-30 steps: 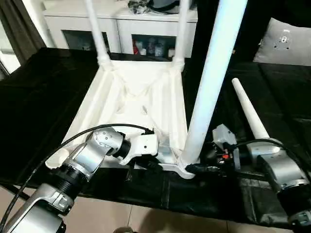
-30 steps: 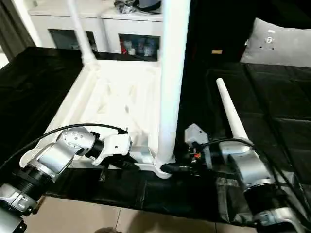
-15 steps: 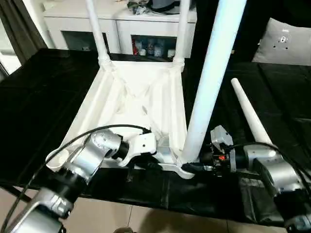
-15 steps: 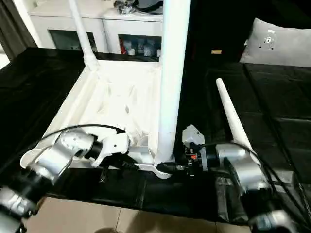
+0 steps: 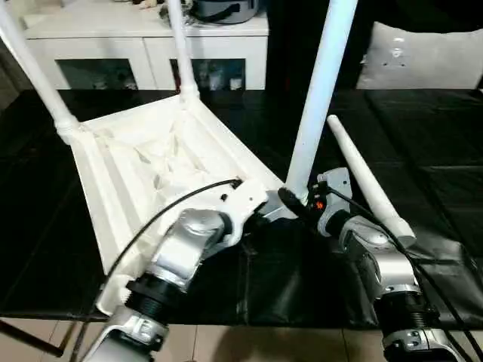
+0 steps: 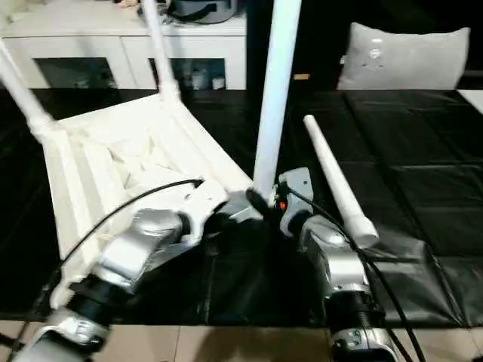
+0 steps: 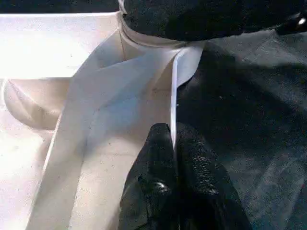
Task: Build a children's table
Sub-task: Rotate leg to tighten
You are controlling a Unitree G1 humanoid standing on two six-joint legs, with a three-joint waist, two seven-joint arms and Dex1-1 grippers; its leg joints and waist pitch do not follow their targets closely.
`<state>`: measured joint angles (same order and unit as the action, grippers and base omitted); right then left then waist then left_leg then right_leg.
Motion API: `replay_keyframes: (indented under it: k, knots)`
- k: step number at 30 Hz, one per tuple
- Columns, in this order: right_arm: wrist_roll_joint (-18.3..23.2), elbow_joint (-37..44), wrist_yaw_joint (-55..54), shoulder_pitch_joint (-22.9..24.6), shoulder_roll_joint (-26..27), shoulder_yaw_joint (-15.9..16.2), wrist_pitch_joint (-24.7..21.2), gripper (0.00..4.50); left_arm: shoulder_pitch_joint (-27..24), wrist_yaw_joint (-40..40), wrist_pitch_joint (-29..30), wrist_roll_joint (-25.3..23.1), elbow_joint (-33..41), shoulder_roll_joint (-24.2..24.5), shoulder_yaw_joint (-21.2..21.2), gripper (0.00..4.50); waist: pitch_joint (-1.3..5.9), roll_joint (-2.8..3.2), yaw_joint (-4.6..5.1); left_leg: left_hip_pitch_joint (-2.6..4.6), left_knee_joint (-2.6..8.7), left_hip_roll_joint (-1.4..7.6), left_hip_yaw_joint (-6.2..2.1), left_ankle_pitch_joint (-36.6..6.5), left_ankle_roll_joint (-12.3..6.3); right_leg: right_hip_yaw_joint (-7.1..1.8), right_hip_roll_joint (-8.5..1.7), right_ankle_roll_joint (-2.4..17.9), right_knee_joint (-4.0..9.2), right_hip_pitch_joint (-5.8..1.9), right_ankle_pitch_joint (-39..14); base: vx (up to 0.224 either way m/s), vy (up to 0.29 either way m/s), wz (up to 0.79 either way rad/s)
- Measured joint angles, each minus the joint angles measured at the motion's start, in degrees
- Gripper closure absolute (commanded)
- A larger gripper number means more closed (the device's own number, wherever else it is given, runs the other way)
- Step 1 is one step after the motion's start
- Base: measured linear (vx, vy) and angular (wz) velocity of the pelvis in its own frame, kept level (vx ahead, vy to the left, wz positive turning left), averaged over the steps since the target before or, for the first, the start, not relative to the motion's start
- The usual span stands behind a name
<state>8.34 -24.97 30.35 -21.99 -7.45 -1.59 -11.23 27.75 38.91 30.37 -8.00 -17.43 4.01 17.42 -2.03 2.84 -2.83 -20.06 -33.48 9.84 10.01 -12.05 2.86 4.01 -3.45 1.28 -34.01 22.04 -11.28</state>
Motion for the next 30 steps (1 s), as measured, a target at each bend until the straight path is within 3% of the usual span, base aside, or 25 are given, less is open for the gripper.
replay_keyframes:
  k: [5,12,15,17,22,28,30]
  knots:
    - [0.5,1.5,4.6,1.6,-2.5,0.0,1.0,0.79,0.0,1.8,-1.7,-0.3,0.4,1.0,1.7,4.50,0.02,0.13,-0.73,-0.04,0.06,0.01,-0.01,0.0,-0.22,0.03,0.00,0.0,0.00,0.04,-0.1,0.000,0.000,0.00]
    - [2.5,2.4,18.8,3.0,-10.8,2.3,3.1,0.28,0.0,10.3,-8.3,1.0,-0.1,7.0,3.9,4.50,-0.06,0.28,-0.99,-0.15,-0.04,0.02,-0.03,0.0,-0.23,0.05,0.01,0.0,-0.02,0.10,-0.1,0.000,0.000,0.00]
    - [3.4,4.0,27.3,3.0,-17.0,3.0,3.2,0.03,-0.1,16.2,-12.9,2.2,-0.7,11.1,4.9,4.50,-0.09,0.23,-2.04,-0.14,-0.07,0.02,-0.04,0.0,-0.22,0.05,0.00,0.0,-0.03,0.09,-0.1,0.000,0.000,0.00]
    - [4.0,4.9,30.1,2.7,-18.2,2.8,3.2,0.03,0.0,18.2,-14.7,2.2,-1.2,12.3,5.0,4.50,-0.11,0.17,-2.33,-0.06,-0.07,0.03,-0.04,0.0,-0.22,0.05,0.00,0.0,-0.05,0.03,-0.1,0.000,0.000,0.00]
    - [5.1,6.8,39.4,2.8,-22.3,6.2,3.2,0.03,0.0,25.7,-19.3,3.9,-1.4,16.1,6.2,4.50,-0.11,0.17,-3.08,-0.08,-0.10,0.03,-0.04,0.0,-0.30,0.06,0.00,0.0,-0.03,0.11,-0.1,0.000,0.000,0.00]
    - [5.4,7.7,47.0,2.7,-23.4,10.0,3.3,0.03,0.6,32.4,-24.4,4.5,-2.1,19.2,8.0,4.50,-0.13,0.13,-4.30,-0.07,-0.18,0.03,-0.05,0.0,-0.32,0.07,-0.01,0.0,-0.08,0.19,-0.1,0.000,0.000,0.00]
    - [5.4,8.1,49.0,2.6,-23.5,11.5,3.3,0.30,1.2,34.3,-25.3,4.5,-2.6,19.5,8.6,4.50,-0.12,0.10,-4.61,-0.05,-0.24,0.03,-0.04,0.0,-0.32,0.06,-0.03,0.0,-0.09,0.17,-0.1,0.000,0.000,0.00]
